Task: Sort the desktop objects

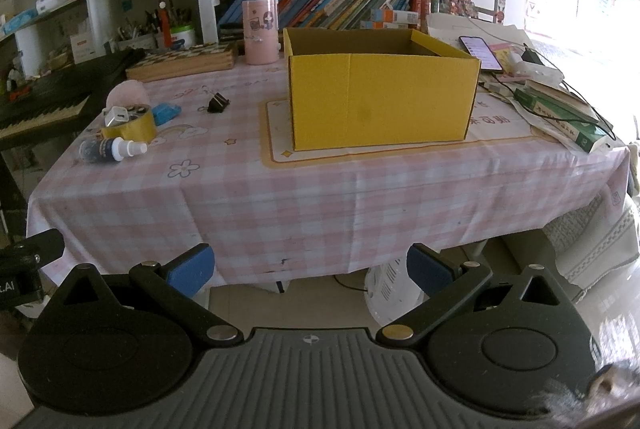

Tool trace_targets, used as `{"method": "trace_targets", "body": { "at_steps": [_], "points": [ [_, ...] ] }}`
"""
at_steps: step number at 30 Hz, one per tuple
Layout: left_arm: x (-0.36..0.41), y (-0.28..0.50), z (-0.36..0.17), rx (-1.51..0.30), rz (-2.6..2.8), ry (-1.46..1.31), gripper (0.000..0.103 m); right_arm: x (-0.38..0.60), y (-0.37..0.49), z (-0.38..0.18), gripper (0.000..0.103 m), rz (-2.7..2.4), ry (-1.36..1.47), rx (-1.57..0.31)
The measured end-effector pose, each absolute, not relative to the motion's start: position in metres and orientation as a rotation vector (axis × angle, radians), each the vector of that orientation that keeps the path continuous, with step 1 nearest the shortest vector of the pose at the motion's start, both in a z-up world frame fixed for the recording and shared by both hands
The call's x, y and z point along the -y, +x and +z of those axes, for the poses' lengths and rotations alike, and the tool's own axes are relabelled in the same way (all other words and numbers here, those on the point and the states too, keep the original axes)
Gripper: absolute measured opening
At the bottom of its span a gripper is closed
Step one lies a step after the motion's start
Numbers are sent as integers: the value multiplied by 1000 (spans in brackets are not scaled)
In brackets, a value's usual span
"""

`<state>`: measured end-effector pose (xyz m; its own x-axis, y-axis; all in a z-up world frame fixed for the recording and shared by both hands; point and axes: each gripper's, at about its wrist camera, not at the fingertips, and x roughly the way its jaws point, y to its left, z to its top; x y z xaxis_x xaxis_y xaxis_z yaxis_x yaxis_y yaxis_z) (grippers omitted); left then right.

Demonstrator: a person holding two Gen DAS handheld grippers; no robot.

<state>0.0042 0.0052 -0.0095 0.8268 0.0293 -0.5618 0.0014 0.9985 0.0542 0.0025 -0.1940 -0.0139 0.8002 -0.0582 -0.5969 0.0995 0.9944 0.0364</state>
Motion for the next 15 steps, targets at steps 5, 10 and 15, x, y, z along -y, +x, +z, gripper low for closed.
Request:
{"method": "trace_targets", "body": {
  "at_steps": [5, 10, 15],
  "points": [
    [-6, 4, -10, -597, 17, 52, 103, 194, 3, -14, 103, -86, 69, -640],
    [-9, 7, -8, -597, 15, 45, 103, 194, 4, -15, 103, -85, 68, -640],
    [-10, 7, -8, -596, 17, 45, 103, 191, 4, -13, 103, -85, 68, -642]
  ]
}}
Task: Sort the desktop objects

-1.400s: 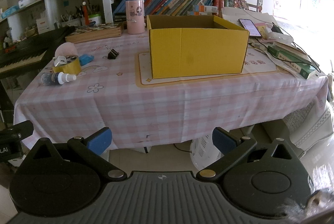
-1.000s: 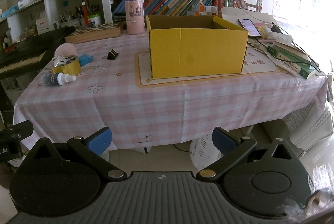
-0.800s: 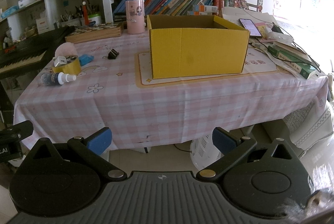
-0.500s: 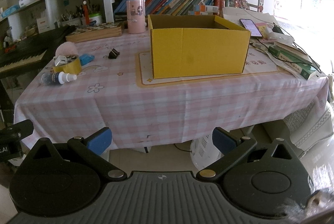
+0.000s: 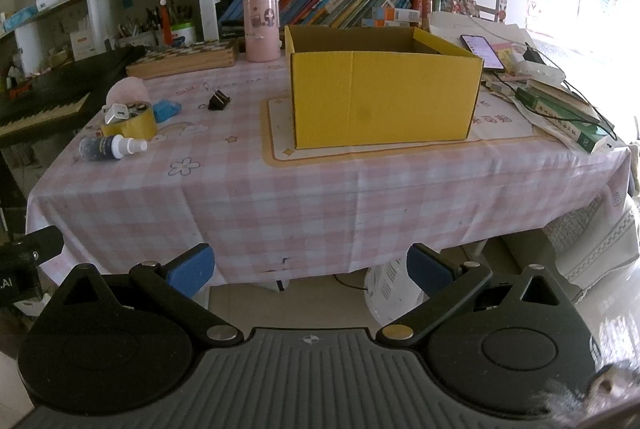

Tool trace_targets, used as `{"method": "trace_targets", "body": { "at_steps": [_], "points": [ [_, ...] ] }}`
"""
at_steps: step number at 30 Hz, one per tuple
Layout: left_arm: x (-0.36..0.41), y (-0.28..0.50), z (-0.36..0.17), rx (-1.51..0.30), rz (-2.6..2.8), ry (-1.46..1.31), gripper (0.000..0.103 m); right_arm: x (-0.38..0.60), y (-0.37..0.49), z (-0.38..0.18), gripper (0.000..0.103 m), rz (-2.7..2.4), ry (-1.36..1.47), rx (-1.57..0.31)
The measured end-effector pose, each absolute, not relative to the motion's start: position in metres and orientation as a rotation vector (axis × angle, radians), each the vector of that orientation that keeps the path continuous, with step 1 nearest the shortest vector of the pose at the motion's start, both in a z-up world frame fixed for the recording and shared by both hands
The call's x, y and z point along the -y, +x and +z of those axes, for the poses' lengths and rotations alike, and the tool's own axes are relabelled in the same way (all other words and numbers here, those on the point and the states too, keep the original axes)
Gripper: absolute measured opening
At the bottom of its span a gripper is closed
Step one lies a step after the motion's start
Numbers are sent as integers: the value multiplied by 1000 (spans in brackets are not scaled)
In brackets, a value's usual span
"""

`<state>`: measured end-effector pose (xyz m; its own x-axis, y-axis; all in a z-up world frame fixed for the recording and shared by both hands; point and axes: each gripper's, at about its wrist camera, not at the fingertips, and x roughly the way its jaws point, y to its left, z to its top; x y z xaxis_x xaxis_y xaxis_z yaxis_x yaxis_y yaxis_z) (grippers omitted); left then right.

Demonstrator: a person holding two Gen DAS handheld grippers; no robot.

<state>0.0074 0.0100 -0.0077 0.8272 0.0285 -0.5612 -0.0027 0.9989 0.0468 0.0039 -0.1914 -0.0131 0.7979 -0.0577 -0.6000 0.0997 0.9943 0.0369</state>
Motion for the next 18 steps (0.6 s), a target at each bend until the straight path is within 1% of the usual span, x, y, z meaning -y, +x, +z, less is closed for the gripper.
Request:
{"method": "trace_targets", "body": {
  "at_steps": [11, 18],
  "points": [
    [-14, 10, -9, -598, 18, 39, 103, 191, 5, -11, 103, -80, 63, -640],
    [-16, 13, -9, -596, 26, 41, 103, 179, 11, -20, 103, -65, 50, -635]
  ]
}}
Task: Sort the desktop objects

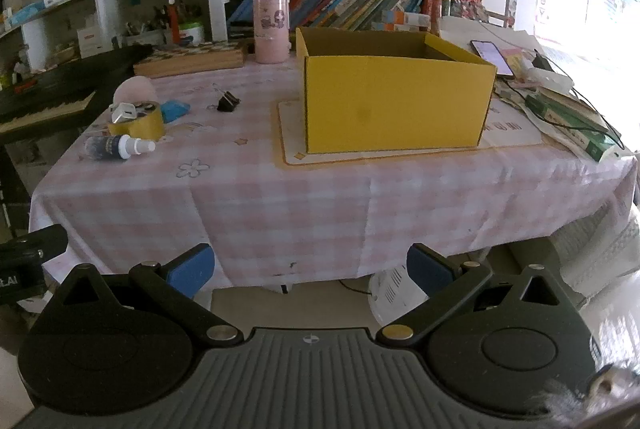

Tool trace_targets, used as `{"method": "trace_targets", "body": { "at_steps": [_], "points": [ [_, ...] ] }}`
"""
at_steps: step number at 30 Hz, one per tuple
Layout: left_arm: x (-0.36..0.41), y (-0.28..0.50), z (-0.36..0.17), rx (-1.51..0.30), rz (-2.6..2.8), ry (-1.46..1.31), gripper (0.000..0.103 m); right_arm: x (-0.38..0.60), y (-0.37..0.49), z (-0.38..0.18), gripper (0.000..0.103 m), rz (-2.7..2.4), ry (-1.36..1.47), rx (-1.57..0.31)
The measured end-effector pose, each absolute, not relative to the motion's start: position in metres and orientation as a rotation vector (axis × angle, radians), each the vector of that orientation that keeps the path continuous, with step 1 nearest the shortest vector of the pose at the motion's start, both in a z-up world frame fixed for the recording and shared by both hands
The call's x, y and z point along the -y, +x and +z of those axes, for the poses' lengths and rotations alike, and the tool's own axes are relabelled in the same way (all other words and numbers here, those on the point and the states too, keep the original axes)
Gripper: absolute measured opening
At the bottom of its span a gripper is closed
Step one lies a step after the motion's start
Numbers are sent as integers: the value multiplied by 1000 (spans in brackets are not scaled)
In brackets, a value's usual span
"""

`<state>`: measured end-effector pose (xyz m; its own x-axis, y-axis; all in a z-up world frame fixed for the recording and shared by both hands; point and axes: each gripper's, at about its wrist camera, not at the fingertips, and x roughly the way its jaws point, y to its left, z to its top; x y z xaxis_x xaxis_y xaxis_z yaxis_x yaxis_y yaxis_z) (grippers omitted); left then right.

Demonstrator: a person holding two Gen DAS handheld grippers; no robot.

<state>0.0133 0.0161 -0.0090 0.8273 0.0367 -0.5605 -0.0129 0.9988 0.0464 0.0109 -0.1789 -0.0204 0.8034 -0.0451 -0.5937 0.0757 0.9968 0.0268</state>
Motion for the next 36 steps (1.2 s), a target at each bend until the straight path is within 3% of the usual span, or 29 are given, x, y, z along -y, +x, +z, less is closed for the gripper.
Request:
{"method": "trace_targets", "body": {
  "at_steps": [36],
  "points": [
    [-22, 25, -7, -585, -13, 111, 103, 159, 29, -7, 103, -1, 11, -610]
  ]
}}
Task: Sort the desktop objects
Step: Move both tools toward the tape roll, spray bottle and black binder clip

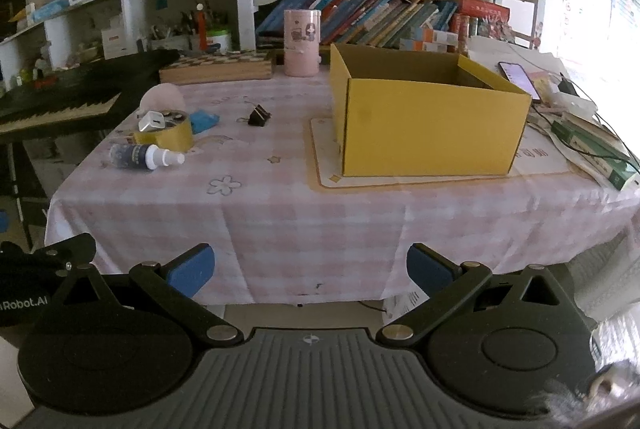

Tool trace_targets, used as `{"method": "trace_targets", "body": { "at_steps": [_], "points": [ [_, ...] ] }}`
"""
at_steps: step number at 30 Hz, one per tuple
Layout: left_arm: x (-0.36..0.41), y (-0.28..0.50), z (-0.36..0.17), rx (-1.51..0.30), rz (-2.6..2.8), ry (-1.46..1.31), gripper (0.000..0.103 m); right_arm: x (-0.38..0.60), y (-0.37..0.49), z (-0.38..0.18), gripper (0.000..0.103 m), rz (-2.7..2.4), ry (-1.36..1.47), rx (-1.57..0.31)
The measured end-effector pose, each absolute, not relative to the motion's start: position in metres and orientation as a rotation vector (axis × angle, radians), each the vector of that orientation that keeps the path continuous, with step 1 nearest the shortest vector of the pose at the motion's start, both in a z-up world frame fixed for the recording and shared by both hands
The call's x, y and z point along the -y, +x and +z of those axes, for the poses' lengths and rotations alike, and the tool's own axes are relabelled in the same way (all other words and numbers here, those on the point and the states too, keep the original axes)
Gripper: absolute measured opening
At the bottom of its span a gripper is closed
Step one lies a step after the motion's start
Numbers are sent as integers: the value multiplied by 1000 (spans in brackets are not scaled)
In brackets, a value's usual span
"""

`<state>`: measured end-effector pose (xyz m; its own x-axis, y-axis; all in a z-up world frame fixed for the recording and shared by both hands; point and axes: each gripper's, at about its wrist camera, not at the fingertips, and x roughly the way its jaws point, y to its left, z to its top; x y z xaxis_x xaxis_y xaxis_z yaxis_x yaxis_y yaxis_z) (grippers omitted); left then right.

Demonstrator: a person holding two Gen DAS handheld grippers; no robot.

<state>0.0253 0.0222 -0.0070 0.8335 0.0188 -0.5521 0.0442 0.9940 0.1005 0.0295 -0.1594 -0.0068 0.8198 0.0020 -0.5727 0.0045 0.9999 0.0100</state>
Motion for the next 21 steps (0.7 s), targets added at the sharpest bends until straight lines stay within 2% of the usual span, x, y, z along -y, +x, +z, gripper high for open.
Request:
{"method": "trace_targets", "body": {
  "at_steps": [21],
  "points": [
    [-34, 36, -2, -595, 69, 91, 103, 145, 52, -3, 103, 96, -12, -617]
  ]
}}
